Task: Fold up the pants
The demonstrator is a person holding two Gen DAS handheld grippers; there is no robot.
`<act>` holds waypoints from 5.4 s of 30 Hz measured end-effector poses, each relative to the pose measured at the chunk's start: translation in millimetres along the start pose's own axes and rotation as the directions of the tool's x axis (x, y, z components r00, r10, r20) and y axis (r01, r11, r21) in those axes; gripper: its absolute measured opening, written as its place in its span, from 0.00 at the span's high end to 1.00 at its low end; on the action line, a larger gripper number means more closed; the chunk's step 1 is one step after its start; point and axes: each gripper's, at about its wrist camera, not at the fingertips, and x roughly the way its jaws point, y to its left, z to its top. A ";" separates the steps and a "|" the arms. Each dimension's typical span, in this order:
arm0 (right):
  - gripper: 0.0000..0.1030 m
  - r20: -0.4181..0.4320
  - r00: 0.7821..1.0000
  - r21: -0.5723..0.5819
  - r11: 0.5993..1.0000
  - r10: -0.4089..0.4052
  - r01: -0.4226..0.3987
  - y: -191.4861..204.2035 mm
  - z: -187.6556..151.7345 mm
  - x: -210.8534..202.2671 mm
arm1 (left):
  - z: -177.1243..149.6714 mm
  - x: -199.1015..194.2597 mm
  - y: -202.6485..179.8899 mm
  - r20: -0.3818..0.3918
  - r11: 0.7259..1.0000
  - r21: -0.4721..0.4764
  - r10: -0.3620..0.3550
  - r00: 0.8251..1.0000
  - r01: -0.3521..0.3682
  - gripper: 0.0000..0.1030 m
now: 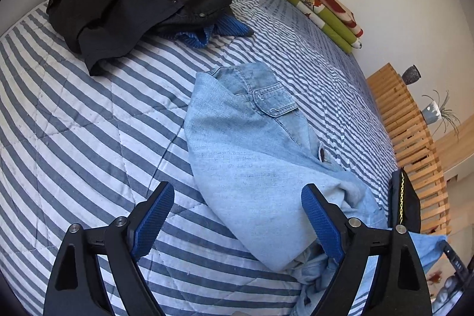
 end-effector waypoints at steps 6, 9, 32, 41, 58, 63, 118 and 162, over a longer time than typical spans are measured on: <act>0.54 -0.019 0.965 -0.034 0.965 0.261 -0.261 93.8 35.1 29.3 | 0.5 27.1 0.2 -0.051 0.999 -0.017 0.034 0.998 -0.035 0.08; 0.54 -0.069 0.926 -0.094 0.922 0.370 -0.375 162.3 52.6 53.9 | 3.7 12.2 3.6 0.011 0.998 -0.030 0.060 0.998 -0.060 0.09; 0.94 -0.351 0.841 -0.319 0.791 0.412 -0.522 463.0 36.8 183.6 | 46.4 -119.8 185.8 0.215 0.953 -0.266 0.204 0.955 -0.144 0.09; 0.96 -0.456 0.639 -0.333 0.547 0.619 -0.768 433.0 -67.3 51.1 | 32.1 -118.5 166.4 0.186 0.976 -0.176 0.159 0.970 -0.127 0.10; 0.37 -0.208 0.800 -0.245 0.762 0.563 -0.600 268.2 32.0 40.6 | -8.7 -44.6 102.2 -0.038 0.998 -0.012 0.065 0.997 -0.065 0.09; 0.37 -0.254 0.917 -0.158 0.922 0.307 -0.353 213.0 75.3 151.8 | -14.0 -20.5 95.4 -0.078 0.992 0.018 0.128 0.989 -0.127 0.08; 0.93 -0.076 0.955 -0.217 0.930 0.287 -0.297 259.6 106.2 97.8 | -22.2 -66.7 79.1 0.054 0.999 0.029 -0.046 0.998 0.044 0.95; 0.57 -0.267 0.947 -0.177 0.957 0.178 -0.229 155.1 -15.3 95.8 | -26.9 -119.2 54.3 0.096 0.976 0.048 -0.215 0.972 0.211 0.41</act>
